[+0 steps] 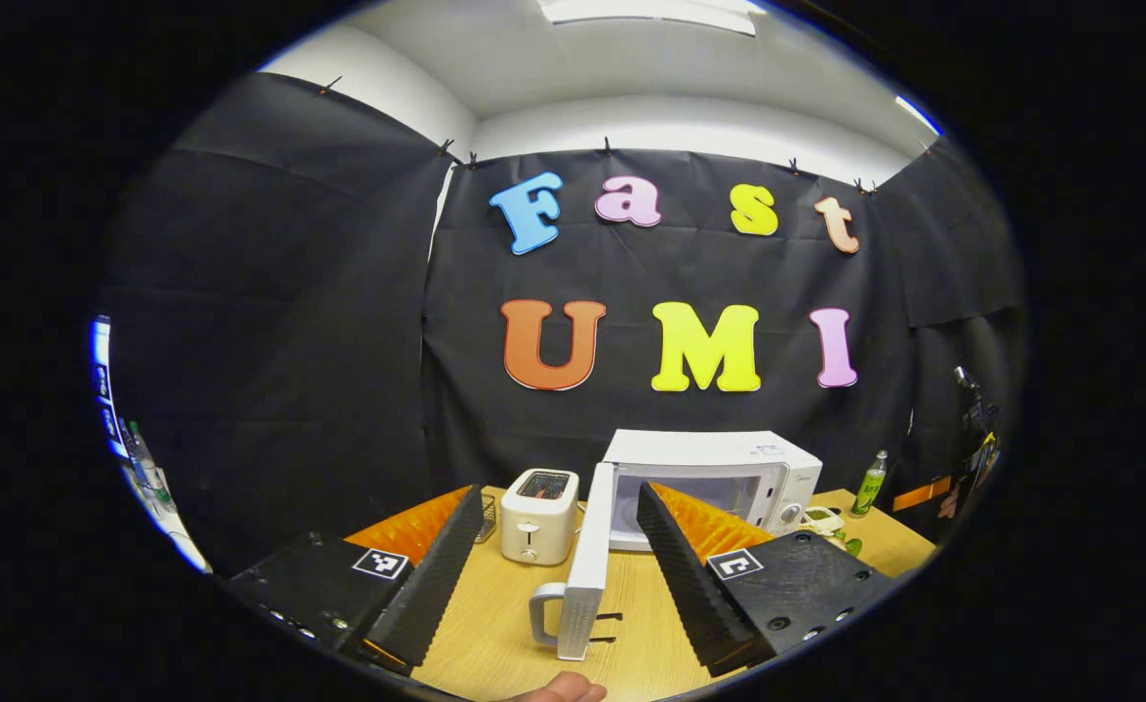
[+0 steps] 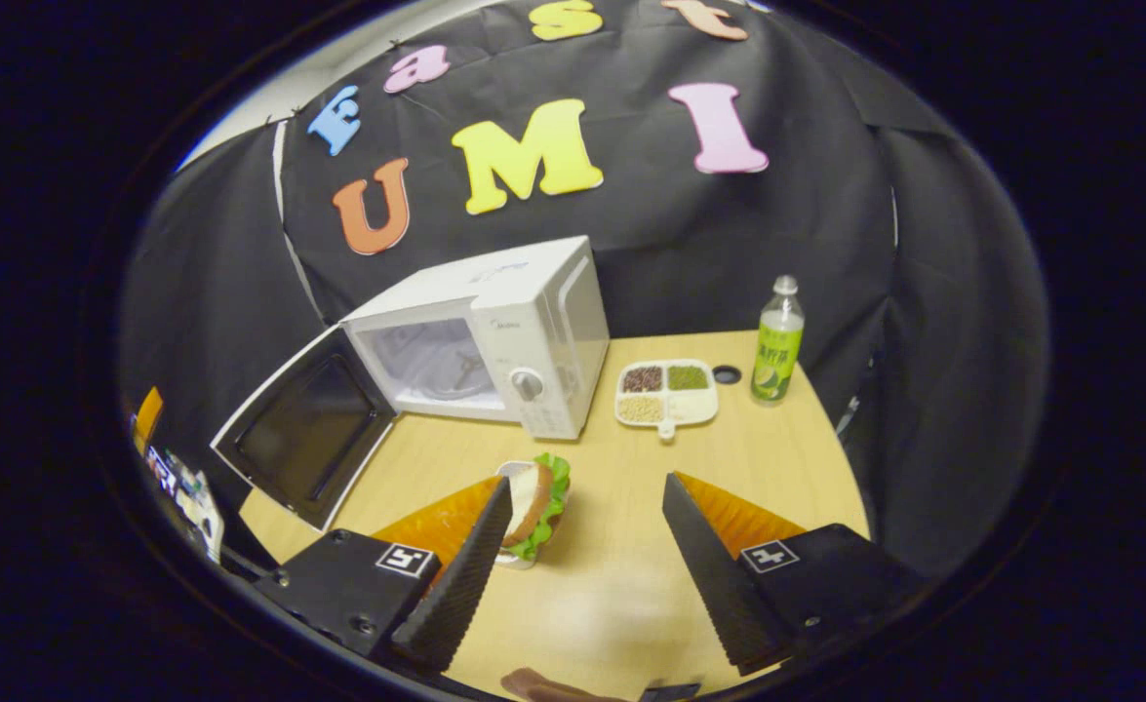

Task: Open the microwave oven with the left hand, put the food in, and close the microwave oven.

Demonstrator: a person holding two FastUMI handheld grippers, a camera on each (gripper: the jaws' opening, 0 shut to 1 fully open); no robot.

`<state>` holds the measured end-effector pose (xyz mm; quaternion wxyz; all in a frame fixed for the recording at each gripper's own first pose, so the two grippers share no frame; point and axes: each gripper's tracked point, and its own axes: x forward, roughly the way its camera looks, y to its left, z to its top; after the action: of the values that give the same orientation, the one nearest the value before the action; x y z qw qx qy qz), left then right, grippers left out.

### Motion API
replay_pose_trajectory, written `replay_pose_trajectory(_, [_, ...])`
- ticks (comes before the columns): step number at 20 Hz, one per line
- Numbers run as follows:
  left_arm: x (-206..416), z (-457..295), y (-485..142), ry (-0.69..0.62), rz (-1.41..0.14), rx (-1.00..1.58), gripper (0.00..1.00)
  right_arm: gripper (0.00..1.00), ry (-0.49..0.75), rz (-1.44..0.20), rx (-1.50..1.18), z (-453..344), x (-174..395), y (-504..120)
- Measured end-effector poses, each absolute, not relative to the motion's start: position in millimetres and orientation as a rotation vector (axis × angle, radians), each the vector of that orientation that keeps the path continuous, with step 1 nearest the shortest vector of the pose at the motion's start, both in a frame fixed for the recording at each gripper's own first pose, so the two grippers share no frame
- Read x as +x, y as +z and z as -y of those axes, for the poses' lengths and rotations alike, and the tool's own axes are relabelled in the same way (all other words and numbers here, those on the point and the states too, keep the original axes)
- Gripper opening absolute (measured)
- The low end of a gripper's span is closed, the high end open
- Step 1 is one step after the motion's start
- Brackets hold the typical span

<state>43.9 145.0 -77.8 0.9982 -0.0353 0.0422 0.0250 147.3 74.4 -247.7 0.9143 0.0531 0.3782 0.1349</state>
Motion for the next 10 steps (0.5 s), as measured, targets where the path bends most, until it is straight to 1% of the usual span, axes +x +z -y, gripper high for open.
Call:
replay_pose_trajectory(1, [45.7,-140.9,-74.8,0.059,-0.079,-0.053,0.95,0.88,0.301,-0.831,0.162,-79.3,153.6,-260.5])
replay_pose_trajectory(2, [46.7,-134.6,-72.3,0.064,-0.073,-0.036,0.95,0.96,0.333,-0.891,0.222,-84.9,158.5,-274.1])
replay_pose_trajectory(3, [46.7,-130.0,-70.2,0.067,-0.067,-0.021,0.95,0.96,0.359,-0.95,0.271,-90.5,160.9,-286.2])
replay_pose_trajectory(4, [47.8,-124.3,-66.3,0.066,-0.059,-0.01,0.95,0.82,0.384,-1.001,0.317,-95.1,160.6,-295.3])
replay_pose_trajectory(5, [47.0,-118.2,-64.9,0.061,-0.053,-0.003,0.95,0.82,0.407,-1.04,0.353,-99.4,161.6,-303.1])
replay_pose_trajectory(6, [45.7,-114.2,-64.5,0.055,-0.051,0.001,0.95,0.92,0.424,-1.067,0.384,-102.2,164.4,-308.0])
replay_pose_trajectory(7, [45.2,-110.4,-64.4,0.051,-0.052,0.004,0.95,0.81,0.441,-1.09,0.406,-105.4,165.0,-312.8])
replay_pose_trajectory(8, [45.9,-106.8,-65.4,0.046,-0.054,0.007,0.95,0.79,0.459,-1.114,0.435,-110.0,165.4,-319.1])
replay_pose_trajectory(9, [44.1,-105.3,-65.5,0.045,-0.055,0.013,0.95,0.89,0.479,-1.146,0.471,-115.2,165.5,-324.2])
replay_pose_trajectory(10, [43.8,-104.7,-66.2,0.047,-0.057,0.019,0.95,0.88,0.497,-1.174,0.508,-120.2,164.3,-327.1])
